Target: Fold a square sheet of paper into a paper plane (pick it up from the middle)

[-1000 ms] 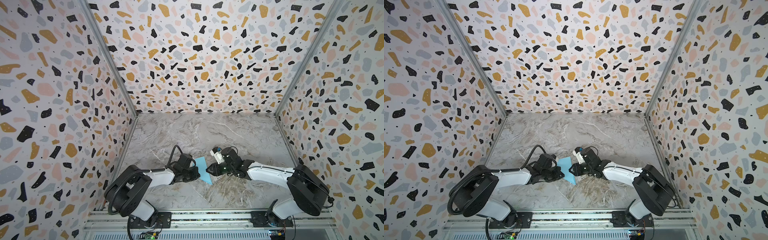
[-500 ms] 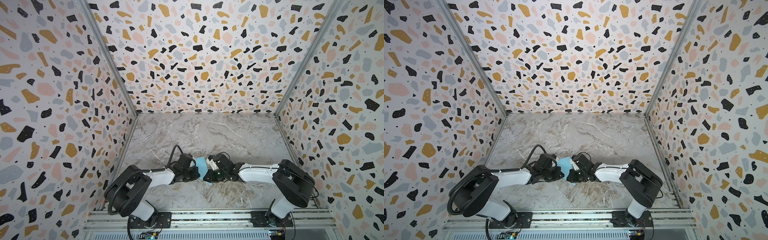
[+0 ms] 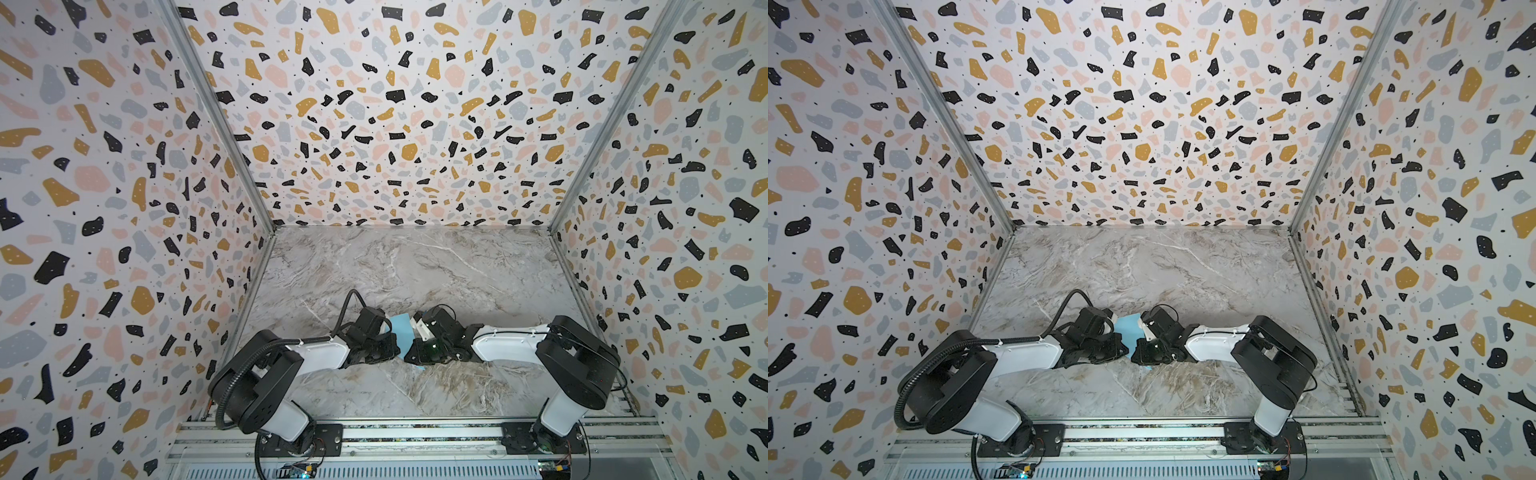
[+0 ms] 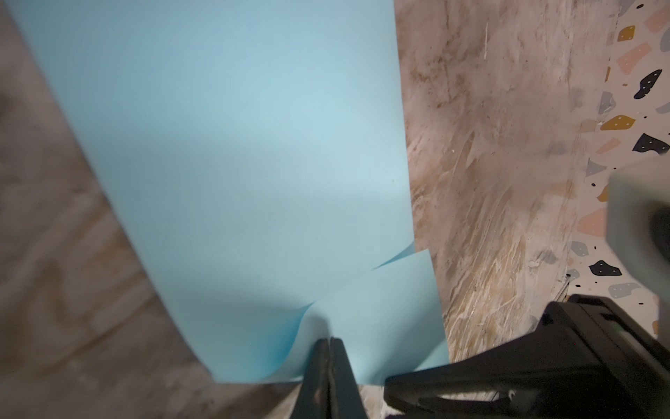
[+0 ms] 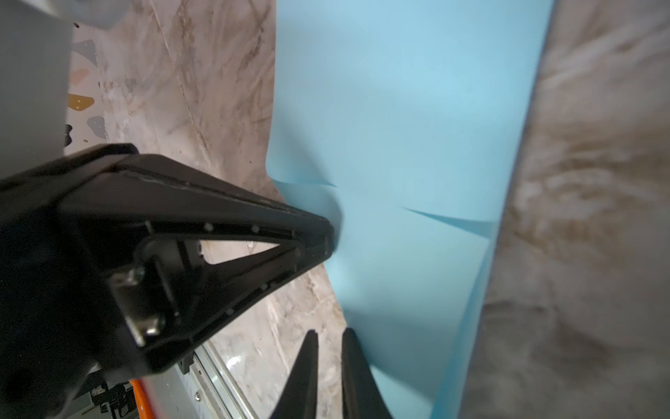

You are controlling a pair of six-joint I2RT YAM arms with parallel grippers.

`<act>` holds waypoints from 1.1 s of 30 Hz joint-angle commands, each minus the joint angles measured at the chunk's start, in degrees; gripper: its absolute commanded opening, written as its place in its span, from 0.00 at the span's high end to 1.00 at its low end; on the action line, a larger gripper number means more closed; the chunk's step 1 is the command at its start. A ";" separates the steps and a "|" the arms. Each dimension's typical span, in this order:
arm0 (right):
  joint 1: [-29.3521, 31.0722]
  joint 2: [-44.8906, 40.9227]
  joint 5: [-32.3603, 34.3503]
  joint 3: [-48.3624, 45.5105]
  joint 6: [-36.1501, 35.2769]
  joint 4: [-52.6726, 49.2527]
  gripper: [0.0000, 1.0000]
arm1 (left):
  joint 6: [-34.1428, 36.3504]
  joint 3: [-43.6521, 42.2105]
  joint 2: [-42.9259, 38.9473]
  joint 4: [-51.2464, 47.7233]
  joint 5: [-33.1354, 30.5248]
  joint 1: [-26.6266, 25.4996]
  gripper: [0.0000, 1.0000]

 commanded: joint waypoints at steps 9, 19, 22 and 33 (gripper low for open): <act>-0.49 -0.58 2.69 0.61 0.97 -3.85 0.84 | 0.53 -0.84 1.19 -9.04 -6.07 0.06 1.00; -0.90 -0.84 3.31 -0.58 1.22 -4.38 0.84 | 1.17 -1.08 1.32 -9.67 -6.79 0.06 1.00; -1.16 -0.88 3.37 -1.22 1.32 -4.57 0.84 | 1.56 -0.97 1.36 -9.88 -6.87 0.06 1.00; -2.43 -2.82 3.50 -4.03 0.72 -5.55 0.84 | 2.46 -0.40 1.51 -10.86 -7.40 0.06 1.00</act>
